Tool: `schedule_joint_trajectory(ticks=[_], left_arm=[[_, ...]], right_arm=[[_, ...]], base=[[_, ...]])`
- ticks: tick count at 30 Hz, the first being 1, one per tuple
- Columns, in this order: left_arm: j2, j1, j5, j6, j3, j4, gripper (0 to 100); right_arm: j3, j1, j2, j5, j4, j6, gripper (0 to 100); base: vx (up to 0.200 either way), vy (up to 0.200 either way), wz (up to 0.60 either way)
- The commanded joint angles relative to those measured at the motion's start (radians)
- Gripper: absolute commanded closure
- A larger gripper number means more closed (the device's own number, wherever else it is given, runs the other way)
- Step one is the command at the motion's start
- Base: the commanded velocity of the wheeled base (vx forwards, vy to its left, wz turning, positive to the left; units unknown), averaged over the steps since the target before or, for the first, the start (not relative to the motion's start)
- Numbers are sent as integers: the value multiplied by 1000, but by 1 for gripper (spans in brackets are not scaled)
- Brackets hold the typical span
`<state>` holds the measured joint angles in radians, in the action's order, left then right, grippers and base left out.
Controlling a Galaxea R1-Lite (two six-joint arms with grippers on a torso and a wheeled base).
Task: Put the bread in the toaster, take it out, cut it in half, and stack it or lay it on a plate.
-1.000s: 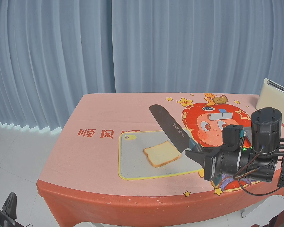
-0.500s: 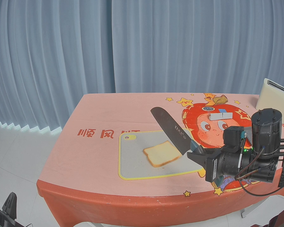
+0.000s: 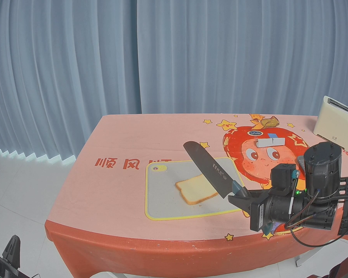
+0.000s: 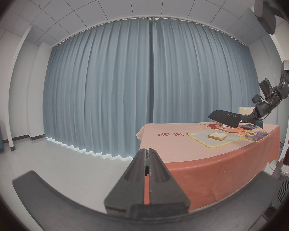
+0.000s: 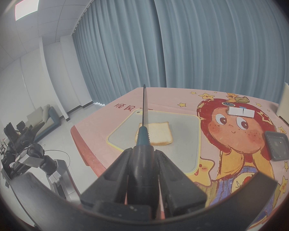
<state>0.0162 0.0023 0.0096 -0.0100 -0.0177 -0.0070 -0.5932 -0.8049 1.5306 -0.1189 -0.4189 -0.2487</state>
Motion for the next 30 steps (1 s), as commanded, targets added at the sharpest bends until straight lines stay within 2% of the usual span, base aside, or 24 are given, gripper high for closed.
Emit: schedule_joint_trajectory(ticks=[1,11,14,20,27,29,30], left_arm=[[-16,1,0,1,18,-2,100],[-16,1,1,-10,18,-2,100],[-16,1,1,-8,18,-2,100],[-16,1,-20,15,18,-11,100],[-16,1,-23,13,18,-28,100],[-16,1,-25,13,18,-172,100],[-16,1,-25,12,18,-180,100]], right_arm=[[4,0,-3,-1,2,0,100],[12,-14,-1,-2,2,2,100],[13,-17,-7,-8,2,2,100],[13,-31,-7,-15,2,0,100],[15,-31,-15,-18,3,0,100],[15,-31,-24,-18,5,2,100],[15,-31,-26,-18,5,2,100]], base=[[0,0,0],[0,0,0],[0,0,0],[0,0,0],[0,0,0],[0,0,0],[0,0,0]])
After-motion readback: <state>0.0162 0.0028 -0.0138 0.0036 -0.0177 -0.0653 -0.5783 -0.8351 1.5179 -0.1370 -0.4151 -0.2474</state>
